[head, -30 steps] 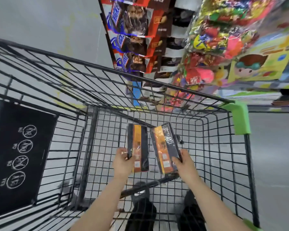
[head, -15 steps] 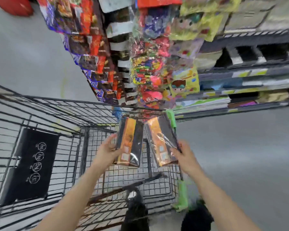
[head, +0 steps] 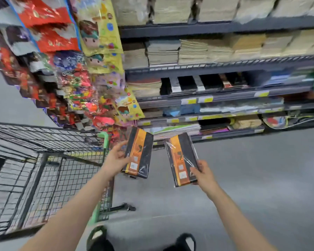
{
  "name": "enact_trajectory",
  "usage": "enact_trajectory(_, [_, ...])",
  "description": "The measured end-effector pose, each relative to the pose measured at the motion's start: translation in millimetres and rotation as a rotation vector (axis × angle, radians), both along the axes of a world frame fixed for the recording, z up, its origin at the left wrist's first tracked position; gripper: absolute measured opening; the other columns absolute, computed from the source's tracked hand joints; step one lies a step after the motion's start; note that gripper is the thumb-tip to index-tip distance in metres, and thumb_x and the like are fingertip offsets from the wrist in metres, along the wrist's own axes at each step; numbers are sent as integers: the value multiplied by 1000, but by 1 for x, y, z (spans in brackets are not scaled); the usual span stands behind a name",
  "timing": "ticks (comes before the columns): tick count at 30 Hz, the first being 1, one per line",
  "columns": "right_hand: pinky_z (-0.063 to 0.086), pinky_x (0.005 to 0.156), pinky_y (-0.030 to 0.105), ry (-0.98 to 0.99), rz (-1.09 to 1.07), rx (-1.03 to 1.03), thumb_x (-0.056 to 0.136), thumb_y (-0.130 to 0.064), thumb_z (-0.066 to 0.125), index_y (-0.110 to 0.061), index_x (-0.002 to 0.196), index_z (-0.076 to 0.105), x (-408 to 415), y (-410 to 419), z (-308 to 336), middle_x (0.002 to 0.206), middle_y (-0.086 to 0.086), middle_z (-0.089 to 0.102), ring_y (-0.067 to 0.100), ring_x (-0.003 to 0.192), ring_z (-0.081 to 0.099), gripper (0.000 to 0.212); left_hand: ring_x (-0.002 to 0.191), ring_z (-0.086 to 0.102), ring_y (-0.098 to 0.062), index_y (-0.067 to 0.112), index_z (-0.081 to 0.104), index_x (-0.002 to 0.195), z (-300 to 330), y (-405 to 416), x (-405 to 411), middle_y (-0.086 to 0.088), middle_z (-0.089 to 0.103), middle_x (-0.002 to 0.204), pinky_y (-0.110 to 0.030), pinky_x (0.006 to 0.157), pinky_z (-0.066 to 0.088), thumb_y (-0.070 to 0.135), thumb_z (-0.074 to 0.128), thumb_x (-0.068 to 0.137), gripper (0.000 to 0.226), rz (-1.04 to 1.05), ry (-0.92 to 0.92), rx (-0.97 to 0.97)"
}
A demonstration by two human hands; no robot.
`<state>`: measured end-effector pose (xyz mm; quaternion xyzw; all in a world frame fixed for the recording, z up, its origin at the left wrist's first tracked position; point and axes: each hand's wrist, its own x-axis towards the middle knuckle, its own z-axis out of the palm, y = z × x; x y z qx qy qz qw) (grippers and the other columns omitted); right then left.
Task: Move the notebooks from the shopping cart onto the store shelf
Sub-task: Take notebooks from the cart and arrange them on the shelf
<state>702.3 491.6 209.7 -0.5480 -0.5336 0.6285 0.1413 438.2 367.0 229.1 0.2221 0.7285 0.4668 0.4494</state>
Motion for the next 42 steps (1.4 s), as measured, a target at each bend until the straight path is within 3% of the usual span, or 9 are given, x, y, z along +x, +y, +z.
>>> enact_trajectory(4, [47, 41, 14, -21, -36, 12, 94, -4, 44, -10, 94, 41, 79, 45, 13, 93, 8, 57, 16, 68, 56, 7, 57, 65, 3, 9, 45, 123, 0, 47, 73, 9, 71, 74, -12, 51, 50, -15, 67, 73, 60, -14, 6, 16])
enact_trajectory(8, [46, 52, 25, -55, -84, 4, 94, -7, 45, -17, 89, 42, 133, 78, 14, 99, 11, 59, 18, 71, 58, 12, 63, 69, -6, 6, 44, 128, -3, 88, 117, -10, 71, 90, -20, 55, 54, -14, 69, 72, 65, -64, -29, 6])
enact_trajectory(12, [45, 54, 28, -68, -152, 5, 92, -7, 48, -16, 95, 44, 168, 112, 14, 105, 14, 59, 20, 74, 59, 10, 67, 71, -10, 13, 46, 122, -8, 131, 149, 6, 75, 76, -24, 57, 56, -12, 70, 72, 61, -100, -47, 1])
enact_trajectory(17, [46, 56, 26, -48, -183, -4, 94, -10, 46, -16, 96, 43, 197, 171, 8, 103, 12, 62, 18, 77, 62, 7, 82, 71, -29, 14, 46, 129, -17, 198, 171, -15, 72, 99, -45, 74, 58, -2, 79, 66, 73, -132, -45, -8])
enact_trajectory(22, [48, 56, 25, -62, -150, 9, 95, -9, 44, -10, 105, 40, 215, 257, -4, 95, 7, 59, 15, 74, 61, 11, 76, 72, -26, 19, 46, 127, -38, 281, 183, -12, 73, 93, -37, 68, 59, -4, 73, 73, 65, -106, -61, -36])
enact_trajectory(29, [48, 60, 29, -46, -173, 20, 95, -9, 44, -8, 102, 40, 230, 371, -13, 84, 3, 56, 18, 73, 58, 8, 80, 71, -31, 18, 46, 128, -56, 384, 206, -18, 70, 100, -43, 72, 58, -2, 73, 73, 65, -68, -42, -26])
enact_trajectory(33, [50, 61, 27, -16, -169, -9, 95, -11, 44, -9, 103, 42, 241, 418, -13, 87, 3, 58, 16, 75, 59, 9, 72, 72, -23, 21, 46, 126, -51, 425, 226, -3, 75, 82, -35, 62, 59, -1, 72, 75, 62, -46, -66, -34])
enact_trajectory(38, [55, 63, 28, 64, -151, -48, 96, -9, 40, -13, 117, 46, 259, 476, -15, 93, 2, 61, 17, 83, 61, 22, 80, 71, -28, 22, 43, 131, -48, 470, 255, -11, 73, 93, -43, 72, 57, 2, 72, 76, 66, 23, -64, -16])
enact_trajectory(42, [56, 67, 30, 99, -106, -107, 95, -5, 35, -13, 128, 46, 270, 522, -23, 115, 9, 59, 19, 95, 61, 35, 81, 71, -26, 22, 45, 131, -54, 497, 280, -6, 74, 89, -47, 76, 56, 3, 73, 75, 66, 157, -75, 19])
